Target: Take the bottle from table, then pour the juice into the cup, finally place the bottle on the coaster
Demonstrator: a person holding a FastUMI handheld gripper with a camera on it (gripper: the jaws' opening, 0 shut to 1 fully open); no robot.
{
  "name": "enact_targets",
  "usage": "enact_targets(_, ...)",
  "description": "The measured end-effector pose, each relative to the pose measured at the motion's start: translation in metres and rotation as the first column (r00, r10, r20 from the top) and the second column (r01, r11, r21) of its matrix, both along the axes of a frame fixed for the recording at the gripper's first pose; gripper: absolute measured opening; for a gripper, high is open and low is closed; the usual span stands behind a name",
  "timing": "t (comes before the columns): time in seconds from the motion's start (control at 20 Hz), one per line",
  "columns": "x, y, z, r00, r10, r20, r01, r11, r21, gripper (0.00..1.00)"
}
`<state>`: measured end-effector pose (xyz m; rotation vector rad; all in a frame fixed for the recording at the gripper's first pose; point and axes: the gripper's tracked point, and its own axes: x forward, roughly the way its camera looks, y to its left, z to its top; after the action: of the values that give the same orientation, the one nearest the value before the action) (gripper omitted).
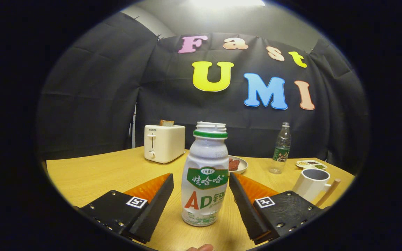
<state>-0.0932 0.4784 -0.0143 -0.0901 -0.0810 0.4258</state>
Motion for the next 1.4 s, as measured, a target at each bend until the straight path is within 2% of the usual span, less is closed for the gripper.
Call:
enact_targets(0.15,0.012,-0.005,-0.005,1.0,-0.027,-0.012,0.027,0.999,-0.021,0.97)
enact_targets(0.2,0.011,-0.006,-0.007,0.999,-0.028,-0.016,0.027,1.0,-0.016,0.8)
enact_targets(0.45,0.003,-0.029,0.008,0.993,-0.111,-0.04,0.112,0.994,0.015,0.67)
enact_targets(0.8,-0.01,-0.089,0.048,0.976,-0.211,-0.051,0.216,0.963,0.163,0.67)
enact_targets(1.1,0.007,-0.118,0.047,0.97,-0.204,-0.131,0.236,0.921,0.309,0.67)
enact_targets(1.4,0.016,-0.115,0.047,0.971,-0.161,-0.179,0.217,0.905,0.365,0.67)
